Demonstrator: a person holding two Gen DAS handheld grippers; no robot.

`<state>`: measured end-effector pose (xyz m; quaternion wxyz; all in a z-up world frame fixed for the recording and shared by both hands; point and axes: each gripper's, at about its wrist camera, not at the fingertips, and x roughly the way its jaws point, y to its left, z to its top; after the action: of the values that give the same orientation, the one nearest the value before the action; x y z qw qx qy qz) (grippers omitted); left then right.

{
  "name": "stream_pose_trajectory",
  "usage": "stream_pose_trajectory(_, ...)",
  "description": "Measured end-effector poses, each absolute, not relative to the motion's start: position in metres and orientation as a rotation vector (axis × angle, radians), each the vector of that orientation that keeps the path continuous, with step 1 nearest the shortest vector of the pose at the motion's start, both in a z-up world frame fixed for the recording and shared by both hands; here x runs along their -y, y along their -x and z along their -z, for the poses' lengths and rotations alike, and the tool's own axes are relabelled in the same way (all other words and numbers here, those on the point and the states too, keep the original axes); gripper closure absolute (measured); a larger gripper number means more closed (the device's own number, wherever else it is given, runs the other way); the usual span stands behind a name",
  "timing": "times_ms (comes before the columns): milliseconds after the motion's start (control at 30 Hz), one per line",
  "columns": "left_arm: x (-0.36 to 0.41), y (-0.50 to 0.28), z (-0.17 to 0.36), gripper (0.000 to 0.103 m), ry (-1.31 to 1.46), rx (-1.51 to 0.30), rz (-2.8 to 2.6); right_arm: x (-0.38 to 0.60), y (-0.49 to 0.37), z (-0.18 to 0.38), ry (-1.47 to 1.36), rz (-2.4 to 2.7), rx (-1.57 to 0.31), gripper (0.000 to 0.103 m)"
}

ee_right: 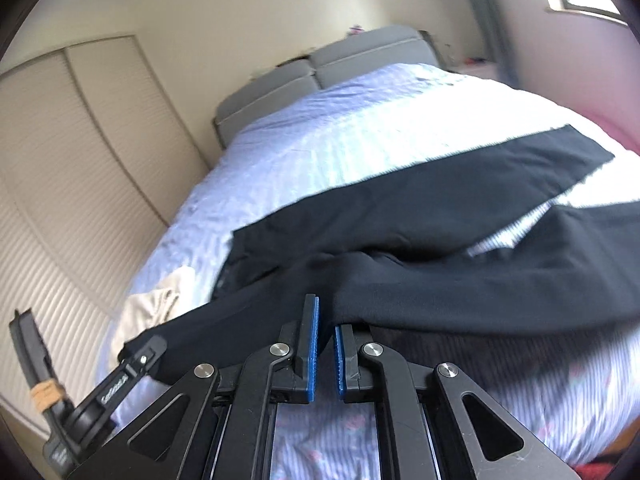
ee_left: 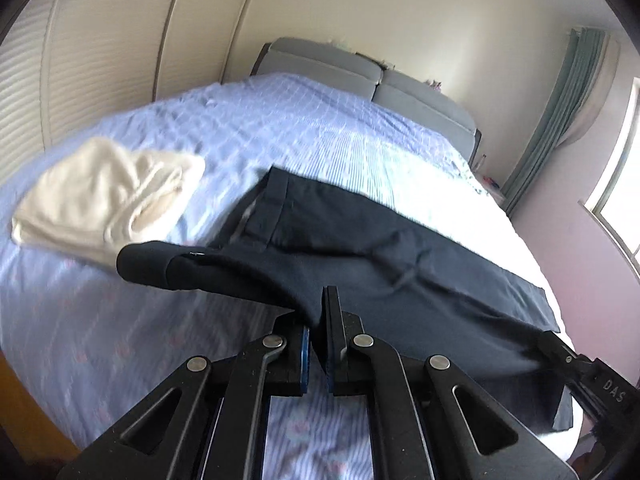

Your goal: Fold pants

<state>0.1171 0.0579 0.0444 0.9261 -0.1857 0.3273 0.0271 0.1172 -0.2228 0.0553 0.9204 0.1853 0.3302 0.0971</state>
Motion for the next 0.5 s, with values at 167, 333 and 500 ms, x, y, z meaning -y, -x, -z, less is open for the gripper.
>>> stream_pose_trajectory(167,-0.050,-0.148,-0.076,0.096,0.257,-0.630,-0.038,0.217,-0.153,-0.085,-0.310,-0.235,-0.645,0.095)
stream_pose_trajectory(333,-0.036,-0.205,-0.097,0.095,0.147,-0.606,-0.041,0.216,-0.212,-0.101,-0.269,-0.226,-0.647,0.095)
stream_pose_trajectory(500,-0.021,-0.280,-0.106,0.095,0.027,-0.614,-0.063,0.209,-0.272,-0.108,-0.191,-0.190,-0.652,0.095)
